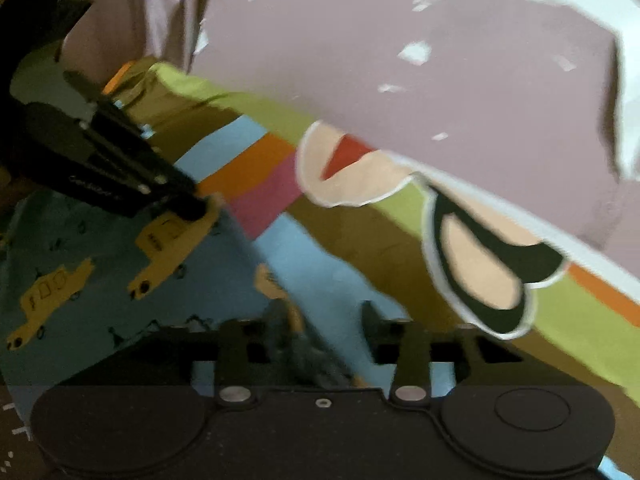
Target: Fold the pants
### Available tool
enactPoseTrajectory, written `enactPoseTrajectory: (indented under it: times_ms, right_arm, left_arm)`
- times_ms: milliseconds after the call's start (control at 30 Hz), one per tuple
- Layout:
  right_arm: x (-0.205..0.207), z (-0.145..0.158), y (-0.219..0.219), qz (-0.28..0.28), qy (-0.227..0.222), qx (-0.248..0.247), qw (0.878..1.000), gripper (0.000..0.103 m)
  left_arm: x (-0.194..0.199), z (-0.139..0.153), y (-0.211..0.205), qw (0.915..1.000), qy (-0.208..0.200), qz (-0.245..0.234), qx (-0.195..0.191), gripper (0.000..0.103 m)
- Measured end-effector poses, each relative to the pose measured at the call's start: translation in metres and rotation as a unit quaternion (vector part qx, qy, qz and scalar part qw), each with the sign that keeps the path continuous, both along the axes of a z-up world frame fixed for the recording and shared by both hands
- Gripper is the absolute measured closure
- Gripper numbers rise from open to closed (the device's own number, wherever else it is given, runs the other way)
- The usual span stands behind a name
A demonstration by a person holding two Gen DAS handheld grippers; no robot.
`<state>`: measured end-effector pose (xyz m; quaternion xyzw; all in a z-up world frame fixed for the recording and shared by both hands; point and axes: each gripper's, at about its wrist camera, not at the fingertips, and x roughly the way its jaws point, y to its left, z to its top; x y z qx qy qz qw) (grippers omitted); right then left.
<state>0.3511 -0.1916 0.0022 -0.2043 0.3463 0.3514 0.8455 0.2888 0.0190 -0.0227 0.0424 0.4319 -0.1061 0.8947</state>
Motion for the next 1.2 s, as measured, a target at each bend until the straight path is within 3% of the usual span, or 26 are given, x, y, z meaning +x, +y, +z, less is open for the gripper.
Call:
enactPoseTrajectory:
  times_ms: [33,100,300,400,467,667,733,767,800,967,1067,1200]
  right_arm:
    - [-0.003,0.005,-0.008,-0.004,-0.009,0.003,1.0,0.055]
    - [-0.01,0.014,-0.024,-0.012,-0.026,0.005,1.0,0.055]
    - [-0.033,0.008,-0.062,-0.065,-0.033,-0.002,0.997,0.055]
    - [-0.027,-0.01,-0.067,-0.094,-0.017,-0.025,0.995,0.054]
    - [-0.02,-0.017,-0.071,-0.118,-0.03,-0.038,0.992,0.054]
    - [-0.013,-0.008,-0.106,-0.188,-0.032,-0.009,0.982,0.049]
    - [-0.031,0.002,-0.119,-0.201,-0.041,0.009,0.979,0.039]
    - [-0.039,0.006,-0.128,-0.211,-0.041,0.023,0.976,0.026]
    - [-0.051,0.011,-0.135,-0.225,-0.042,0.038,0.973,0.017]
    - [-0.102,0.022,-0.175,-0.326,-0.031,0.106,0.939,0.005]
    - [-0.121,0.02,-0.2,-0.376,-0.015,0.134,0.917,0.004]
    - [-0.128,0.004,-0.224,-0.411,0.001,0.138,0.901,0.005]
  left_arm:
    - [-0.005,0.003,0.003,0.9999,-0.007,0.007,-0.006,0.069]
    - [-0.019,0.011,0.006,0.9994,-0.025,0.021,-0.01,0.052]
    - [-0.067,0.014,-0.014,0.9989,-0.045,0.002,-0.014,0.035]
    - [-0.073,-0.004,-0.034,0.9993,-0.014,-0.016,0.029,0.035]
    - [-0.075,-0.014,-0.039,0.9982,-0.008,-0.013,0.058,0.035]
    - [-0.077,-0.014,-0.029,0.9987,0.005,0.014,0.049,0.032]
    - [-0.078,-0.01,-0.033,0.9989,0.006,0.01,0.045,0.029]
    - [-0.078,-0.006,-0.036,0.9992,0.004,0.004,0.039,0.027]
    - [-0.076,-0.003,-0.041,0.9995,-0.001,-0.004,0.03,0.022]
    - [-0.06,0.013,-0.087,0.9983,-0.019,-0.054,0.001,0.015]
    - [-0.043,0.02,-0.129,0.9957,-0.024,-0.09,0.003,0.014]
    - [-0.019,0.023,-0.191,0.9899,-0.023,-0.14,0.011,0.014]
